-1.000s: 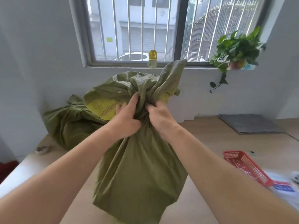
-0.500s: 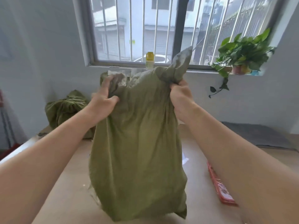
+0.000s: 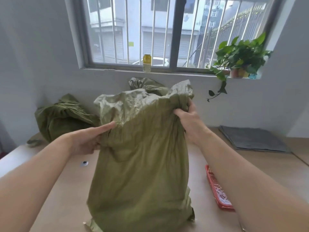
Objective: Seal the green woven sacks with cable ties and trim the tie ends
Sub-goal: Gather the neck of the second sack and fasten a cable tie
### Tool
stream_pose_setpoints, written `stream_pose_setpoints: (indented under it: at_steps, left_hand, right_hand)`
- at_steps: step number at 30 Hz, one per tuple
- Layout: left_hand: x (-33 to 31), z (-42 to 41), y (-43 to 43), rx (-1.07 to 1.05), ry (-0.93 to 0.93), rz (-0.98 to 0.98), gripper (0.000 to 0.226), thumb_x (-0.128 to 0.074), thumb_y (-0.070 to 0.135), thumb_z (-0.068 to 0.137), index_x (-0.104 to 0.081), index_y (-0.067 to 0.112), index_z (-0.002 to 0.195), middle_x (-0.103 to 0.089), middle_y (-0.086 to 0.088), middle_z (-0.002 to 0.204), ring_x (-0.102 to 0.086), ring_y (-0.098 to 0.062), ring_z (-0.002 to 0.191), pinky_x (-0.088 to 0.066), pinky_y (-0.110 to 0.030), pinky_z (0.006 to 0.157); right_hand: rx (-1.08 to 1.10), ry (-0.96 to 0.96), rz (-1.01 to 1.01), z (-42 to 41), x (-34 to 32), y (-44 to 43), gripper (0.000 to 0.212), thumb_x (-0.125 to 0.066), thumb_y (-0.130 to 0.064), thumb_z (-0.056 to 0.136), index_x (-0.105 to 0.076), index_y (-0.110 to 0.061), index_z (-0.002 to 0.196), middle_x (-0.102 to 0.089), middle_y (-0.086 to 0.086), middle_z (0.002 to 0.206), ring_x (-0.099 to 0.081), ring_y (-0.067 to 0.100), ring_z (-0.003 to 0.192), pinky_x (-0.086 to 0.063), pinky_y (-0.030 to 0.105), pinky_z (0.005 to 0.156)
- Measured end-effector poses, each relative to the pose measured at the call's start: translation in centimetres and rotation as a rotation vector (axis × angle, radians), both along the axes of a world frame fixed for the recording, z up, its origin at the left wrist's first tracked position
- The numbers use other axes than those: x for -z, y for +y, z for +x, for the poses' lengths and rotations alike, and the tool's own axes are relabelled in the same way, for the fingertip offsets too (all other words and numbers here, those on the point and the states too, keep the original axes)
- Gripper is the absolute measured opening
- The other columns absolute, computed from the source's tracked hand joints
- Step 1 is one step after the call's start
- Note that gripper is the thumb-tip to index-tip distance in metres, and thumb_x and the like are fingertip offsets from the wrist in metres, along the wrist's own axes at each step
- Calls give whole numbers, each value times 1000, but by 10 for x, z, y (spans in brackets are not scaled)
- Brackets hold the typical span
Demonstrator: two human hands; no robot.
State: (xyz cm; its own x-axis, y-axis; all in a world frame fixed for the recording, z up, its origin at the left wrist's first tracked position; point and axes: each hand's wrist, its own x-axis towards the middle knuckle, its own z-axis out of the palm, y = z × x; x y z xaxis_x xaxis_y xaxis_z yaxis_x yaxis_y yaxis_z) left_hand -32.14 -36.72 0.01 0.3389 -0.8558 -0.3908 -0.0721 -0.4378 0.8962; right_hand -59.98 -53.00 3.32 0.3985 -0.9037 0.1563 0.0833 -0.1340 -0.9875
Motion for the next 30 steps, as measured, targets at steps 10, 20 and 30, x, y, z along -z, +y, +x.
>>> stream_pose_setpoints:
  at_steps: [10, 20, 30]
  left_hand:
    - [-19, -11, -45, -44, 66, -440, 29, -57, 26, 105, -66, 14, 129, -78, -9, 117, -75, -27, 108, -56, -44, 99]
    - [-62, 21, -39, -249, 312, -832, 40, -54, -2, 100, -64, 28, 126, -79, -2, 110, -76, -21, 97, -64, -41, 80]
    - [-2, 27, -7, -1, 141, -446, 49, -75, 8, 82, -63, -2, 129, -72, -23, 124, -72, -34, 113, -60, -39, 94]
  right_hand:
    - [-142, 413, -99, -13, 8, 2, 97, -73, -24, 97, -3, -36, 165, -47, -14, 149, -54, 4, 116, -43, 21, 99]
    - [353, -92, -211, -51, -37, -38, 93, -78, -2, 86, -36, -61, 143, -49, 3, 147, -60, 23, 124, -59, 47, 97]
    - [221, 229, 588, -45, 16, -33, 81, -104, -34, 39, -73, -3, 108, -80, 16, 100, -77, 32, 93, -61, 48, 88]
